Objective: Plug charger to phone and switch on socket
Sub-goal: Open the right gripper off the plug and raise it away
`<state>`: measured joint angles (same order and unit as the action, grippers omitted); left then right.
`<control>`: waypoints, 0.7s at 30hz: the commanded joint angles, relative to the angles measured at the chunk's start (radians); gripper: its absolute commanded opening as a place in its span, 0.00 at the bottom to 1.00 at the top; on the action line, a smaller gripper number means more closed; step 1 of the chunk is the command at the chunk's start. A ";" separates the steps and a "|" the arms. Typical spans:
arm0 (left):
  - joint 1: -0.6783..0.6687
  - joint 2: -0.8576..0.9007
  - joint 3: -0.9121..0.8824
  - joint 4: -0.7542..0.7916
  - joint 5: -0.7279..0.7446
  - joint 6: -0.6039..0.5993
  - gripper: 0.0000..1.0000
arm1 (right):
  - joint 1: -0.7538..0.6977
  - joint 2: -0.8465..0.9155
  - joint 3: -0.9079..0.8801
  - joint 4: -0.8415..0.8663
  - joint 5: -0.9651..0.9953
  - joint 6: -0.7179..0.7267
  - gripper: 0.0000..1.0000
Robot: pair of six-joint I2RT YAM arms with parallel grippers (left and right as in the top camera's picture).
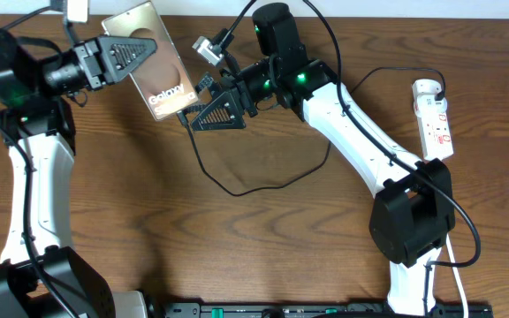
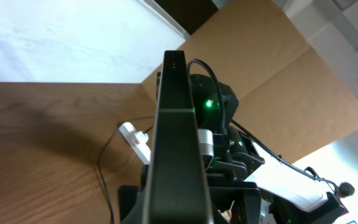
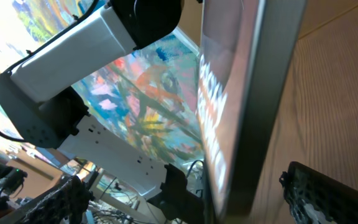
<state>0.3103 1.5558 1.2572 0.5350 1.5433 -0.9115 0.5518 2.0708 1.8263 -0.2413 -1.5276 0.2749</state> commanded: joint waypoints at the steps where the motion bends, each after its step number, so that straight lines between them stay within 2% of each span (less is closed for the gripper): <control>1: 0.036 -0.007 0.007 0.004 0.016 0.009 0.07 | -0.005 -0.017 0.022 -0.002 0.006 -0.003 0.99; 7: 0.119 -0.007 0.005 -0.042 0.014 0.010 0.07 | -0.034 -0.017 0.022 -0.067 0.125 -0.003 0.99; 11: 0.186 -0.007 -0.013 -0.150 -0.018 0.043 0.07 | -0.070 -0.017 0.022 -0.138 0.242 -0.003 0.99; 15: 0.209 -0.007 -0.056 -0.280 -0.056 0.132 0.07 | -0.090 -0.017 0.022 -0.297 0.546 -0.007 0.99; 21: 0.207 -0.007 -0.140 -0.587 -0.178 0.387 0.07 | -0.108 -0.018 0.052 -0.580 1.066 -0.010 0.99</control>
<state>0.5198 1.5562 1.1465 0.0238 1.4319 -0.7063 0.4576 2.0708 1.8381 -0.7460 -0.8303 0.2749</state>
